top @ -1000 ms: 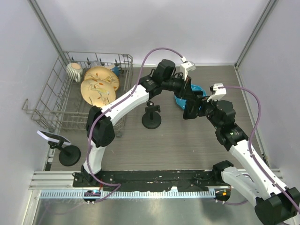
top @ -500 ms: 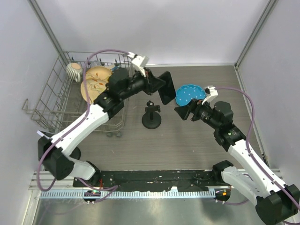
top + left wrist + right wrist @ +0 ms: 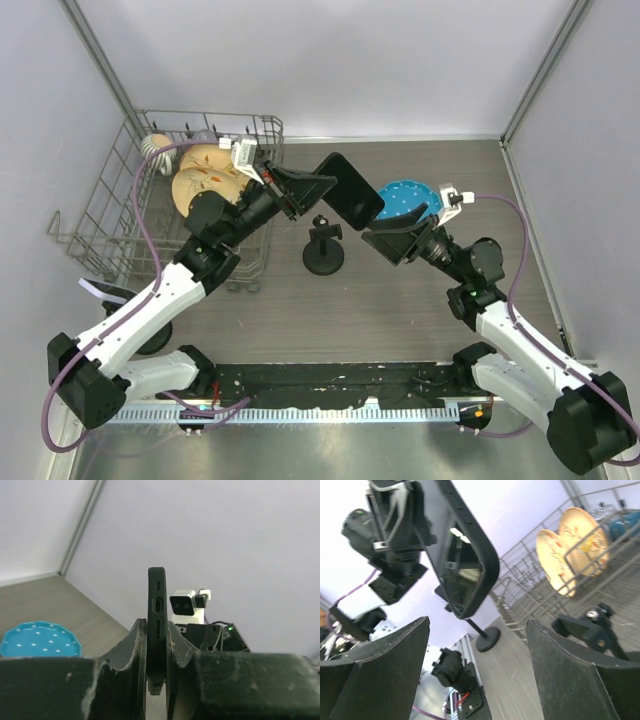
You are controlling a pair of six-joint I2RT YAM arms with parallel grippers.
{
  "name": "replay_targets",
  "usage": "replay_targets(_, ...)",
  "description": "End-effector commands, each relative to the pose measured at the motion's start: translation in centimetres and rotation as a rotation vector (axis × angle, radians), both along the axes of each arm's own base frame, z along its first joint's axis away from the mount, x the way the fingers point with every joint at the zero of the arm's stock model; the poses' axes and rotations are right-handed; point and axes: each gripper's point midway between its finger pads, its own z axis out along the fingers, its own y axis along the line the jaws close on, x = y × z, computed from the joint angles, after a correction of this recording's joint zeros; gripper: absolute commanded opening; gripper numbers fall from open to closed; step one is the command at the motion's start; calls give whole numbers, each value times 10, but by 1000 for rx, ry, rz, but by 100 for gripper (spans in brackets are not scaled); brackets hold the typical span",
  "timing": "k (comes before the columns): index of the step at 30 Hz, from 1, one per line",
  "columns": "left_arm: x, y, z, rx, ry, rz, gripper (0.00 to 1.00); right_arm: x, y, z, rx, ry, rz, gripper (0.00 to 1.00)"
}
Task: Place the phone on the phone stand
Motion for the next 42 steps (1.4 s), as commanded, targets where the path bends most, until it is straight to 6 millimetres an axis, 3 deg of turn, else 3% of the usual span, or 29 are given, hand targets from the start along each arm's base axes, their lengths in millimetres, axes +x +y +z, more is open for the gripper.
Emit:
replay_targets(1, -31, 26, 67, -276, -98, -45, 0, -35, 6, 45, 141, -152, 130, 83)
replay_targets(5, -41, 31, 67, -325, -87, -79, 0, -27, 5, 58, 200, -153, 73, 78)
replay_targets(7, -45, 35, 66, -331, -92, -72, 0, -17, 6, 68, 244, -152, 37, 64)
replay_targets(8, -49, 42, 71, -346, -107, -55, 0, -22, 12, 73, 261, -162, 64, 58)
replay_targets(9, -48, 44, 69, -337, -99, -41, 0, -24, 17, 82, 279, -184, 83, 44)
replay_targets(11, -53, 52, 73, -332, -122, -17, 0, -21, 34, 84, 289, -202, 119, 32)
replay_targets(12, -53, 55, 73, -335, -121, -1, 0, -27, 44, 95, 304, -226, 157, 17)
replay_targets(13, -52, 56, 70, -328, -125, 13, 0, -19, 55, 90, 298, -219, 171, 12)
replay_targets(15, -53, 67, 73, -353, -131, 54, 0, -21, 64, 106, 333, -260, 209, 1)
replay_targets(18, -54, 74, 65, -323, -129, 96, 0, -7, 66, 124, 395, -326, 174, 1)
replay_targets(19, -51, 77, 61, -309, -119, 121, 4, 2, 71, 125, 375, -315, 157, 1)
replay_targets(20, -49, 79, 56, -282, -117, 149, 12, 9, 75, 127, 356, -321, 149, 1)
replay_targets(21, -43, 79, 40, -227, -71, 177, 25, 10, 77, 144, 337, -400, 132, 1)
replay_targets(22, -44, 87, 40, -218, -66, 211, 49, 22, 83, 140, 289, -376, 108, 1)
replay_targets(23, -43, 91, 34, -188, -55, 238, 58, 31, 85, 142, 257, -377, 82, 1)
replay_targets(24, -38, 92, 12, -93, -12, 274, 68, 39, 84, 154, 220, -428, 40, 1)
replay_targets(26, -41, 108, 9, -42, -6, 338, 80, 67, 81, 143, 131, -382, -12, 1)
replay_targets(27, -39, 111, -14, 52, 40, 363, 87, 72, 80, 137, 101, -379, 1, 1)
replay_targets(28, -45, 122, -10, 66, 46, 391, 88, 75, 74, 135, 113, -361, 19, 1)
replay_targets(29, -43, 130, -17, 100, 75, 434, 89, 89, 56, 131, 109, -353, -6, 1)
replay_targets(30, -45, 137, -39, 201, 122, 456, 88, 95, 51, 118, 98, -324, 12, 1)
replay_targets(33, -63, 160, -38, 289, 143, 490, 88, 102, 17, 99, 54, -277, 80, 1)
replay_targets(34, -66, 164, -39, 317, 142, 494, 87, 89, 13, 93, 11, -316, 143, 1)
replay_targets(36, -72, 164, -46, 387, 173, 470, 87, 81, -8, 81, -15, -315, 148, 1)
replay_targets(37, -77, 164, -29, 392, 141, 449, 88, 66, -13, 85, -36, -350, 164, 1)
replay_targets(40, -80, 146, -11, 486, 144, 345, 90, 53, -11, 60, -161, -337, 212, 1)
replay_targets(42, -79, 131, 0, 563, 133, 267, 90, 28, -11, 52, -164, -316, 299, 1)
